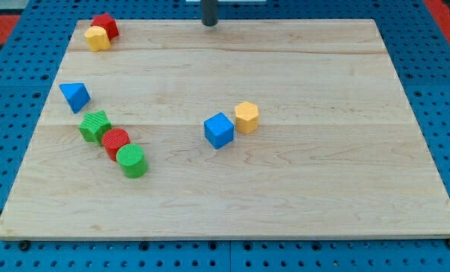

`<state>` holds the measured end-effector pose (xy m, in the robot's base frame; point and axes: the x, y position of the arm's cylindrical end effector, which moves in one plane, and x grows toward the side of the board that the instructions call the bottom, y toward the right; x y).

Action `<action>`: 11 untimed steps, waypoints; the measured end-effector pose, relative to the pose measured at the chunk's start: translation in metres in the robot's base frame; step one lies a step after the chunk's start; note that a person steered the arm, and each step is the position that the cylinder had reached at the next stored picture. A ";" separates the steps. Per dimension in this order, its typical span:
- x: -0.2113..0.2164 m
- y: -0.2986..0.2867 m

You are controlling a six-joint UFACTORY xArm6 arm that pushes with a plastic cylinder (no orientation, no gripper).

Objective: Push the yellow heart away from the red star

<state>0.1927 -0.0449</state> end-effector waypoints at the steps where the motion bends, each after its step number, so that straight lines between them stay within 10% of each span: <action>1: -0.001 -0.041; 7: 0.012 -0.257; 11: 0.091 -0.164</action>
